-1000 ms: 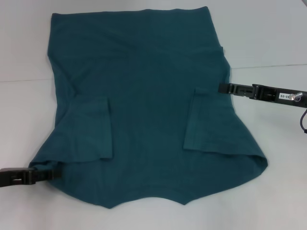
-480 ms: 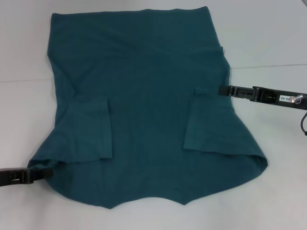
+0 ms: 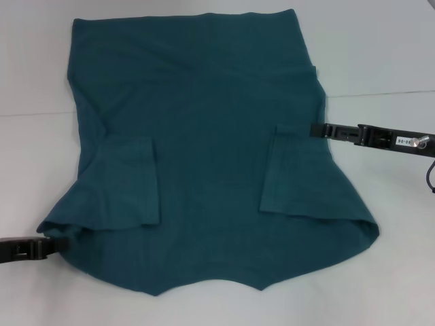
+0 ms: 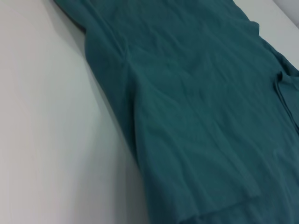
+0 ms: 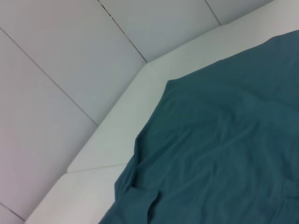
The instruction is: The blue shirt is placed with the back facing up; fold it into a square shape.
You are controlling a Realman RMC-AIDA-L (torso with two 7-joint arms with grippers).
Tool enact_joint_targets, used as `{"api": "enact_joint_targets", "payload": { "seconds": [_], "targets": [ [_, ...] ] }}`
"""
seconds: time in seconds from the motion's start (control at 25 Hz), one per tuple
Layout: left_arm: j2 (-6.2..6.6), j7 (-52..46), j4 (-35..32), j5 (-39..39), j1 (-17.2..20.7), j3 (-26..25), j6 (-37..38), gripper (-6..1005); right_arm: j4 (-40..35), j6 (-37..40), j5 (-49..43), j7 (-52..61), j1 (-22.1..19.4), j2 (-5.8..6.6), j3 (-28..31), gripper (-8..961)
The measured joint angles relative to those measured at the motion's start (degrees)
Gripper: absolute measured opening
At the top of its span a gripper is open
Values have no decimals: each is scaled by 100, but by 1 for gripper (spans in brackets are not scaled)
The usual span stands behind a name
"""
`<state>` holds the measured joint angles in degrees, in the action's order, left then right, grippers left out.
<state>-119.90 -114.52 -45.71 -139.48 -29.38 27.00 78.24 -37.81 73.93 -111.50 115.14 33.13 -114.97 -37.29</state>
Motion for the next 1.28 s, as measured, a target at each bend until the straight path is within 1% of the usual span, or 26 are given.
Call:
{"api": "enact_joint_targets", "payload": {
  "seconds": [0.16,0.4,0.68,0.96,1.28],
  "targets": [
    [8,0,-12,13,2,-13,23,7,10,-44,-292,107,0,46,3,916],
    [5,2,-40,32,3,2,37,9,51,19,-1019,833,-23,189,-7,915],
    [2,25,-61,41,18,-37,12,12,43,213,-1461,1355,-252,286,-13,915],
    [-2,40,-61,47,22,-45,-2,15,44,233,-1590,1438,-430,292,-21,915],
    [-17,18,-60,54,10,-46,-2,18,54,166,-1722,1438,-440,268,-27,916]
  ]
}}
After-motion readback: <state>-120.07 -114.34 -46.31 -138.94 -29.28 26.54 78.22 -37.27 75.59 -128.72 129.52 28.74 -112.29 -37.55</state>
